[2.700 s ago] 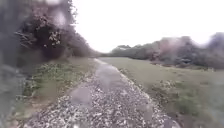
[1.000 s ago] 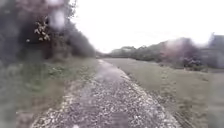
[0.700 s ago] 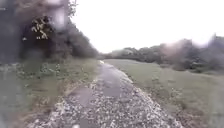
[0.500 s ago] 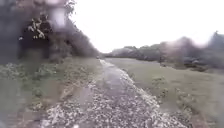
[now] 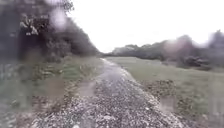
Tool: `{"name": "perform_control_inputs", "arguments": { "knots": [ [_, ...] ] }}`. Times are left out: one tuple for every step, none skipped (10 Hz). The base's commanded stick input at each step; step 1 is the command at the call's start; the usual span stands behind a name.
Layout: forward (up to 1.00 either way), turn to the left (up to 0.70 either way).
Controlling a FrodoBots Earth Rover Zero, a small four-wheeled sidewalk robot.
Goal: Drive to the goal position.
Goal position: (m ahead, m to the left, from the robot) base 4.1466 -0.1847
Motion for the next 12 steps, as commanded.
{"name": "perform_control_inputs", "arguments": {
  "knots": [
    [1.00, 0.00],
    [1.00, 0.00],
    [1.00, 0.00],
    [1.00, 0.00],
    [1.00, 0.00],
    [1.00, 0.00],
    [1.00, 0.00],
    [1.00, -0.23],
    [1.00, -0.35],
    [1.00, -0.30],
    [1.00, -0.13],
    [1.00, 0.00]
  ]
}}
